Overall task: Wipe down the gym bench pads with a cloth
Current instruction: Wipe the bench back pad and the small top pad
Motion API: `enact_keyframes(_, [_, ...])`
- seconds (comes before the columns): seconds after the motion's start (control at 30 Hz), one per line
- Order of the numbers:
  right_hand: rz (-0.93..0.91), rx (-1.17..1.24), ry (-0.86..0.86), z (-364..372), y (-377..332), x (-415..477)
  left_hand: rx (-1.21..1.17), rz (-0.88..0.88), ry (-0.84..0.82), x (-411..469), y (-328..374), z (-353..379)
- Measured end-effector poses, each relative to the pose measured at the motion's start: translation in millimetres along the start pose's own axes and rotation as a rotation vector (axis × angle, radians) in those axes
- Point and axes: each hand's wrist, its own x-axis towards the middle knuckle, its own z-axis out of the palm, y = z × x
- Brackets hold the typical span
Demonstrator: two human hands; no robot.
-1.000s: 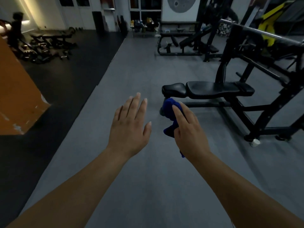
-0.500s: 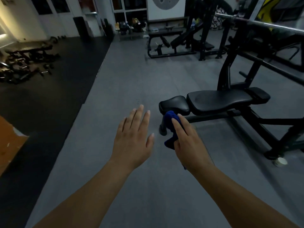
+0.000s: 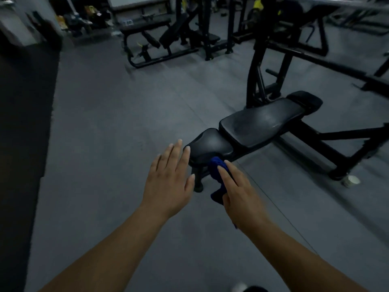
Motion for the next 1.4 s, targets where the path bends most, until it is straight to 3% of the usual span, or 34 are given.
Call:
enact_keyframes(0.53, [0.435, 0.039, -0.032, 140.2, 29.8, 261.1, -0.065, 0.311, -0.229, 278.3, -165.9, 149.6])
enact_keyframes(0.73, [0.715, 0.054, 0.133, 185.5, 14.6, 344.1, -0.089, 0.564, -0.297, 383.2, -224.9, 205.3])
enact_keyframes(0.9, [0.815, 0.049, 0.142, 233.5, 7.9, 382.1, -0.102, 0.736, -0.368, 439.1, -248.1, 249.8])
enact_keyframes(1.07, [0.827, 0.033, 0.108, 278.5, 45.2, 420.8, -0.128, 0.829, -0.458, 477.5, -245.6, 307.1])
enact_keyframes(1.4, [1.158, 0.181, 0.216, 400.0, 88.4, 465.2, -0.192, 0.92, -0.601, 522.6, -237.1, 438.3])
